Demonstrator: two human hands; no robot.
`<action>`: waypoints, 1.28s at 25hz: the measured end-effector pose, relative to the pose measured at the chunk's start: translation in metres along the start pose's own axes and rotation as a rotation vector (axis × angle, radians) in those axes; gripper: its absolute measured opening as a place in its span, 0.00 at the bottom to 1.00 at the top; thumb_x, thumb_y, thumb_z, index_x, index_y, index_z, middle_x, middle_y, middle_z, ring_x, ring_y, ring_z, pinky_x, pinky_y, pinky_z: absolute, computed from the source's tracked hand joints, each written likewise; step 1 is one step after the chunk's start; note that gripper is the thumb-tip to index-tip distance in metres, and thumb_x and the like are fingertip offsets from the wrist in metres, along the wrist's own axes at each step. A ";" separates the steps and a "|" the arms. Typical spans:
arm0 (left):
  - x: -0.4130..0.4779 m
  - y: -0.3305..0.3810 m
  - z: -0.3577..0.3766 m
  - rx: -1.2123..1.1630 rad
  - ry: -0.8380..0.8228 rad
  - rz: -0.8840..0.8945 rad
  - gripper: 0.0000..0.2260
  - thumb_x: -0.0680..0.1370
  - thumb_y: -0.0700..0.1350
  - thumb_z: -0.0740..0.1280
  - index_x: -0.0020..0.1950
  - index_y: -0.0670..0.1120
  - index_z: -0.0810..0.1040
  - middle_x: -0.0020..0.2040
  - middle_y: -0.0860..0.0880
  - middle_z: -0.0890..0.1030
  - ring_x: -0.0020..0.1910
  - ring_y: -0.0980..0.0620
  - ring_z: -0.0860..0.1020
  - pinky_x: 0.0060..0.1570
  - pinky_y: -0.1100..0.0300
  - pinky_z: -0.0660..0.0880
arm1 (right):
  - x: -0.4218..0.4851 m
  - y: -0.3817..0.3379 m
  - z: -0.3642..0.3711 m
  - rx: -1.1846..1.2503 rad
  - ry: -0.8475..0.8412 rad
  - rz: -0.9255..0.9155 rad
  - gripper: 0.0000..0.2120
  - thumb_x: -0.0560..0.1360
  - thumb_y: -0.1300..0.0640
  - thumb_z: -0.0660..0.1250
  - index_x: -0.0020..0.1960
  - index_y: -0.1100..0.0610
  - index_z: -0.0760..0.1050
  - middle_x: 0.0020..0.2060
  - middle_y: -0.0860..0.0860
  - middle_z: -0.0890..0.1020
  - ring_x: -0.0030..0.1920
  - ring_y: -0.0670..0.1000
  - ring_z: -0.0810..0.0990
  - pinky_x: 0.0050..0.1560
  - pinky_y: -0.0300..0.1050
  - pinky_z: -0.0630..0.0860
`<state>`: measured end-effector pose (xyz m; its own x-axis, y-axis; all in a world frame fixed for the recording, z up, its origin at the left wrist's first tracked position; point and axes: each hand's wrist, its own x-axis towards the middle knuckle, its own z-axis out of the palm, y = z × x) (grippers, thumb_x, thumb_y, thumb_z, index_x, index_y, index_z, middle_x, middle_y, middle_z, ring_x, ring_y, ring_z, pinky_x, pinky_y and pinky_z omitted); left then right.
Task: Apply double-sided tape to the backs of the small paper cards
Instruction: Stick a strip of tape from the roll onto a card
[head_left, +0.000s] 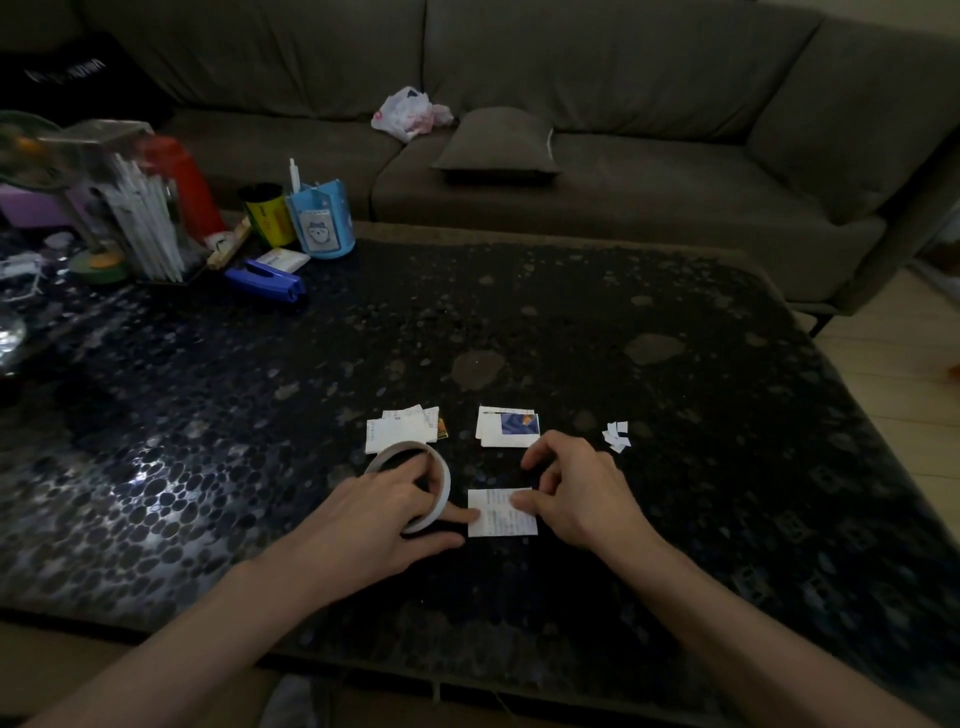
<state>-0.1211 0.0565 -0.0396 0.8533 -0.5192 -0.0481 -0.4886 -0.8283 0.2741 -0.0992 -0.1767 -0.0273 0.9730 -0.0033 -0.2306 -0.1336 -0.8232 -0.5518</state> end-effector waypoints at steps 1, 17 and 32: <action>0.001 0.001 0.000 -0.014 0.016 -0.009 0.18 0.79 0.68 0.59 0.68 0.73 0.74 0.60 0.63 0.68 0.59 0.64 0.69 0.53 0.57 0.78 | 0.001 0.001 -0.001 -0.004 -0.013 -0.009 0.18 0.75 0.53 0.78 0.60 0.45 0.75 0.42 0.45 0.80 0.42 0.41 0.80 0.39 0.35 0.71; 0.032 0.027 0.008 -0.224 0.097 -0.194 0.18 0.70 0.68 0.74 0.53 0.63 0.75 0.56 0.62 0.73 0.54 0.61 0.75 0.49 0.59 0.78 | -0.006 0.000 -0.014 -0.146 -0.185 -0.216 0.27 0.74 0.44 0.77 0.69 0.45 0.70 0.61 0.45 0.71 0.62 0.46 0.74 0.59 0.42 0.75; 0.039 0.032 -0.009 -0.880 0.339 -0.292 0.06 0.81 0.44 0.72 0.46 0.52 0.86 0.32 0.55 0.84 0.30 0.61 0.80 0.32 0.70 0.73 | -0.005 0.000 -0.018 0.878 -0.257 0.038 0.11 0.76 0.51 0.77 0.57 0.47 0.84 0.48 0.46 0.89 0.48 0.45 0.89 0.49 0.44 0.85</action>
<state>-0.1016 0.0115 -0.0242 0.9930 -0.1176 0.0129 -0.0583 -0.3912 0.9185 -0.1007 -0.1864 -0.0118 0.9075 0.1911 -0.3742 -0.3619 -0.0970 -0.9272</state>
